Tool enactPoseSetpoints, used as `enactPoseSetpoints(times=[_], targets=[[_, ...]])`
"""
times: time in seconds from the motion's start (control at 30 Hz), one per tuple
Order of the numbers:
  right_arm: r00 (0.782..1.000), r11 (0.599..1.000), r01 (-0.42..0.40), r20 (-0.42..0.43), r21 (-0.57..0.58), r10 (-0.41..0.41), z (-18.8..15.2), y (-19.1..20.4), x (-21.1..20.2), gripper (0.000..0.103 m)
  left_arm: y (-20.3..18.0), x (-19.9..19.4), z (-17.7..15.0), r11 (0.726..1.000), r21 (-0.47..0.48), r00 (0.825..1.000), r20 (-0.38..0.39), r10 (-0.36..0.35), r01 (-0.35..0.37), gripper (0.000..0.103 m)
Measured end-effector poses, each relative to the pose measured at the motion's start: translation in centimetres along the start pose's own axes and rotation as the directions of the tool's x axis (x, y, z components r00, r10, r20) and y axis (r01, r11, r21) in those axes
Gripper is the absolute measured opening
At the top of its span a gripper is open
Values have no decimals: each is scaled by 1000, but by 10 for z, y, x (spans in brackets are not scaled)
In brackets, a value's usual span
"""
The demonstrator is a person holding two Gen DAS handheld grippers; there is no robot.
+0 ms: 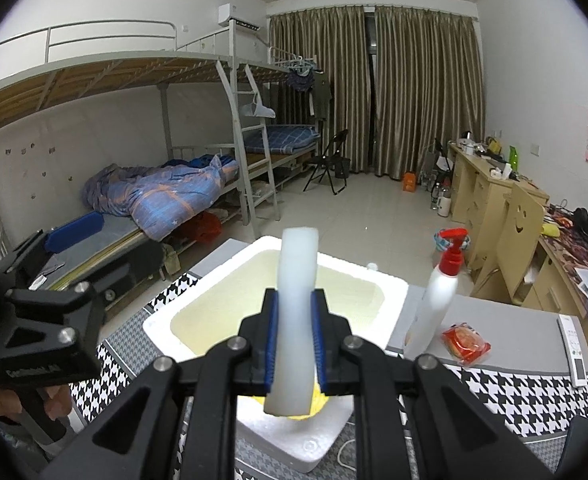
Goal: Organize soft objects
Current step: 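Open the right gripper to drop the white roller into the box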
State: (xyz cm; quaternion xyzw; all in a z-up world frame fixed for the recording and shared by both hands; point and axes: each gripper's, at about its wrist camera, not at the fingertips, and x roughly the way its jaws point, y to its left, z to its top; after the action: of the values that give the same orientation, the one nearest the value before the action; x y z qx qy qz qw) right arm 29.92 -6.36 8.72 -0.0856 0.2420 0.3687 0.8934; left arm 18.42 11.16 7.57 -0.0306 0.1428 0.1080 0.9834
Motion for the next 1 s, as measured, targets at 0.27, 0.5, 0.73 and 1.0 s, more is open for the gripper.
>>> enactPoseSetpoints(times=[0.27, 0.5, 0.73, 1.0], targets=[[1000, 1000, -3, -11, -13, 3, 3, 4, 8, 19, 7, -4, -1, 999, -27, 1000, 2, 24, -24, 102], [1000, 1000, -8, -30, -24, 7, 1, 8, 17, 36, 13, -5, -3, 1000, -17, 1000, -4, 23, -23, 102], [1000, 1000, -19, -12, -20, 18, 0, 9, 9, 64, 16, -6, -3, 999, -26, 999, 2, 32, -32, 102], [1000, 1000, 8, 21, 15, -9, -1, -1, -6, 80, 11, -10, -3, 999, -15, 999, 6, 35, -35, 102]])
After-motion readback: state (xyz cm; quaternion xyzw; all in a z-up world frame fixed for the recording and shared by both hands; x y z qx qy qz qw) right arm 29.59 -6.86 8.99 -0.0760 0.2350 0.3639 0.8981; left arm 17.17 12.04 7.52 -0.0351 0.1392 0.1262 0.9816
